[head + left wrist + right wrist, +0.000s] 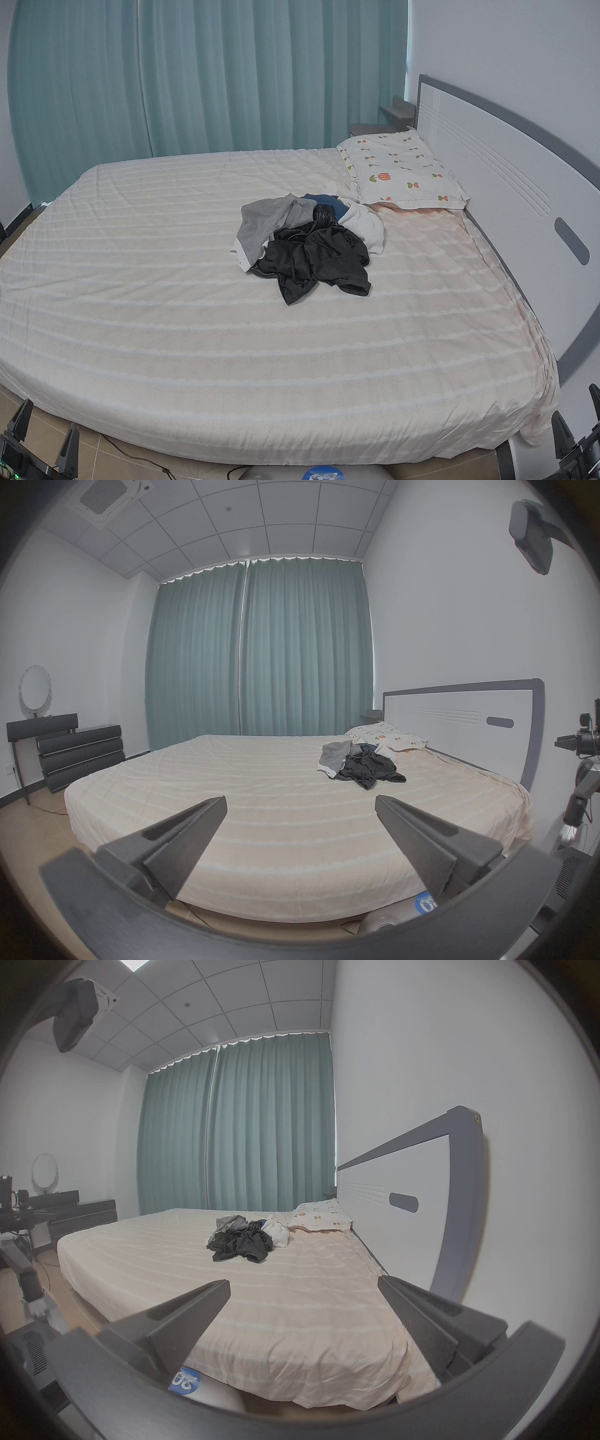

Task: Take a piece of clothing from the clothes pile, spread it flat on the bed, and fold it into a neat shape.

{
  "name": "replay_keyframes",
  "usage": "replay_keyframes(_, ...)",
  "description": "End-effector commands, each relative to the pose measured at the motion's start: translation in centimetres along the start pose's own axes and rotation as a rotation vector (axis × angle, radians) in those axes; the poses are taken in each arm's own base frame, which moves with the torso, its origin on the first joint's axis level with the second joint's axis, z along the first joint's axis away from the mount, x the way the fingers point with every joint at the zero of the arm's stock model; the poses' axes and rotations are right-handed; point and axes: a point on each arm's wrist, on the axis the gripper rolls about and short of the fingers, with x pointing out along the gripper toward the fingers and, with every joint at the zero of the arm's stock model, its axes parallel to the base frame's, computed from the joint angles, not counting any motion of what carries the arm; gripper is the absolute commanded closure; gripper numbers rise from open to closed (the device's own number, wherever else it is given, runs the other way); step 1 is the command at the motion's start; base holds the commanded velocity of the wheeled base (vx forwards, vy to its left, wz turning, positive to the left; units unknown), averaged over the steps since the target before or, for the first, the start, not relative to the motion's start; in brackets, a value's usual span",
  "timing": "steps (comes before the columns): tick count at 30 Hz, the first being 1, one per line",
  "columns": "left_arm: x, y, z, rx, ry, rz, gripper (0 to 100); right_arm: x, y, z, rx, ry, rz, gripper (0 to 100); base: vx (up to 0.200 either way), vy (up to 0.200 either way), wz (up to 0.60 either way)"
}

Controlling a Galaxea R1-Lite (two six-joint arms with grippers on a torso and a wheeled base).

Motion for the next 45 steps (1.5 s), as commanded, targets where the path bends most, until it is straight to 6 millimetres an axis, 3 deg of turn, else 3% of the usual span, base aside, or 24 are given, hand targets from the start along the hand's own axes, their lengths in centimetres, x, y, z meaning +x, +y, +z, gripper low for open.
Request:
replay_keyframes(1,0.1,0.0,-0.4,-0.001,0.009,0.001,0,-0.1,0.0,-0.3,-0.004,-0.006,0.002,0,0.000,0.000,0.00)
replay_keyframes(3,0.1,0.0,-0.4,-0.006,0.009,0.001,0,-0.2,0.0,0.3,-0.004,-0.028,0.015,0,0.000,0.000,0.00)
replay_keyframes(4,0.1,0.0,-0.4,-0.006,0.009,0.001,0,-0.3,0.0,1.6,0.007,-0.054,0.036,0,0.000,0.000,0.00)
replay_keyframes(6,0.1,0.0,-0.4,-0.001,0.009,0.001,0,-0.4,-0.1,6.6,0.078,-0.078,0.118,0,0.000,0.000,0.00)
replay_keyframes(9,0.1,0.0,-0.4,0.000,0.009,0.001,0,1.2,0.0,7.8,0.021,0.019,0.174,0,0.000,0.000,0.00)
replay_keyframes(11,0.1,0.0,-0.4,0.000,0.009,0.001,0,1.2,0.0,7.8,0.021,0.019,0.174,0,0.000,0.000,0.00)
replay_keyframes(12,0.1,0.0,-0.4,0.000,0.009,0.001,0,4.5,0.1,7.4,-0.014,0.227,0.209,0,0.000,0.000,0.00)
replay_keyframes(15,0.1,0.0,-0.4,0.000,0.008,0.001,0,7.2,0.4,7.1,0.001,0.368,0.265,0,0.000,0.000,0.00)
replay_keyframes(16,0.1,0.0,-0.4,0.000,0.008,0.001,0,7.2,0.4,7.1,0.001,0.368,0.265,0,0.000,0.000,0.00)
replay_keyframes(17,0.1,0.0,-0.4,0.000,0.009,0.001,0,9.4,0.7,6.9,0.016,0.445,0.298,0,0.000,0.000,0.00)
replay_keyframes(19,0.1,0.0,-0.4,0.000,0.008,0.001,0,11.2,1.0,6.7,0.034,0.491,0.304,0,0.000,0.000,0.00)
replay_keyframes(22,0.1,0.0,-0.4,0.000,0.008,0.001,0,15.4,1.8,5.6,0.042,0.563,0.325,0,0.000,0.000,0.00)
replay_keyframes(23,0.1,0.0,-0.4,0.000,0.011,0.001,0,15.6,1.8,5.5,0.044,0.568,0.324,0,0.000,0.000,0.00)
replay_keyframes(24,0.1,0.0,-0.4,0.000,0.009,0.001,0,18.0,2.2,4.8,0.054,0.587,0.320,0,0.000,0.000,0.00)
replay_keyframes(25,0.1,0.0,-0.4,0.000,0.009,0.001,0,18.0,2.2,4.8,0.054,0.587,0.320,0,0.000,0.000,0.00)
replay_keyframes(26,0.1,0.0,-0.4,0.000,0.009,0.001,0,20.6,2.6,4.0,0.071,0.592,0.310,0,0.000,0.000,0.00)
replay_keyframes(27,0.1,0.0,-0.4,0.000,0.009,0.001,0,21.6,2.9,3.7,0.078,0.593,0.308,0,0.000,0.000,0.00)
replay_keyframes(28,0.1,0.0,-0.4,0.000,0.009,0.001,0,21.6,2.9,3.7,0.078,0.593,0.308,0,0.000,0.000,0.00)
replay_keyframes(29,0.1,0.0,-0.4,0.000,0.008,0.001,0,24.1,3.7,2.9,0.104,0.606,0.290,0,0.000,0.000,0.00)
replay_keyframes(31,0.1,0.0,-0.4,0.000,0.009,0.001,0,26.7,4.6,2.0,0.131,0.621,0.251,0,0.000,0.000,0.00)
replay_keyframes(32,0.1,0.0,-0.4,0.000,0.008,0.001,0,26.9,4.7,2.0,0.134,0.620,0.250,0,0.000,0.000,0.00)
replay_keyframes(36,0.1,0.0,-0.4,0.000,0.009,0.001,0,32.9,6.7,0.1,0.218,0.599,0.154,0,0.000,0.000,0.00)
replay_keyframes(45,0.1,0.0,-0.4,-0.001,0.009,0.001,0,40.9,9.4,-3.9,0.333,0.576,0.039,0,0.000,0.000,0.00)
